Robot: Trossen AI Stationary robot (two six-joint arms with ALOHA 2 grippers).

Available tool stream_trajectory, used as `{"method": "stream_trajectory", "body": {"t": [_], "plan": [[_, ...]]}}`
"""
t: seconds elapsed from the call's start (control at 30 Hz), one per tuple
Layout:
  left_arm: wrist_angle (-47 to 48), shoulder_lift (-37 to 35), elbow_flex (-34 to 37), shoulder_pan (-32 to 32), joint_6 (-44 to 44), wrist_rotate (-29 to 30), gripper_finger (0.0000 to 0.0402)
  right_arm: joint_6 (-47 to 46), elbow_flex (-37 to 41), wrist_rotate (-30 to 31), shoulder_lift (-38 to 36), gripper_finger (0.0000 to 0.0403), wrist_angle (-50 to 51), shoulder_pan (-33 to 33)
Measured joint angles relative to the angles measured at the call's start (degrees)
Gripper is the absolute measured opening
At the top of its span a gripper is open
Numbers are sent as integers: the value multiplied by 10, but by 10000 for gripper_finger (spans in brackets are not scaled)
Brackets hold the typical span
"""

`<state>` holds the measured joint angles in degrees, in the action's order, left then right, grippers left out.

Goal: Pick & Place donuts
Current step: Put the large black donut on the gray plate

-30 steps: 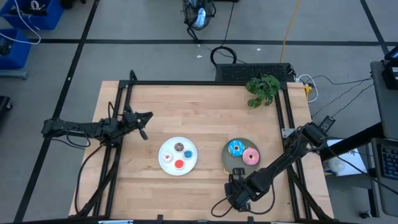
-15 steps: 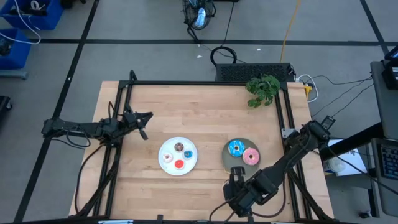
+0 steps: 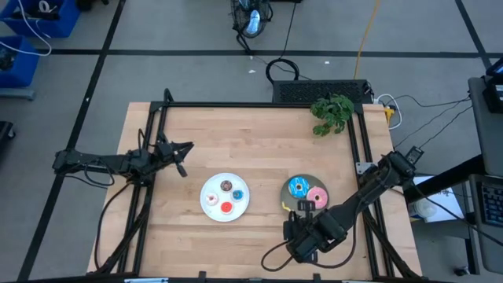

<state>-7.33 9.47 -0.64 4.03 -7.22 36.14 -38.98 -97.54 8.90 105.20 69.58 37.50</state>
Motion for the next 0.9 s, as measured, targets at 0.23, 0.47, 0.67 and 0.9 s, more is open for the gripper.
{"method": "stream_trajectory", "body": {"t": [0.23,0.47,0.67,0.9], "plan": [[0,0,0,0,1,0,42,-9,0,-1,0,8,-2,0],[0,0,0,0,1,0,42,-7,0,-1,0,8,-16,0],[0,0,0,0,1,0,42,12,0,19,0,8,10,-12],[2,0,0,0,2,0,42,-2,49,90,-1,8,14,-59]]}}
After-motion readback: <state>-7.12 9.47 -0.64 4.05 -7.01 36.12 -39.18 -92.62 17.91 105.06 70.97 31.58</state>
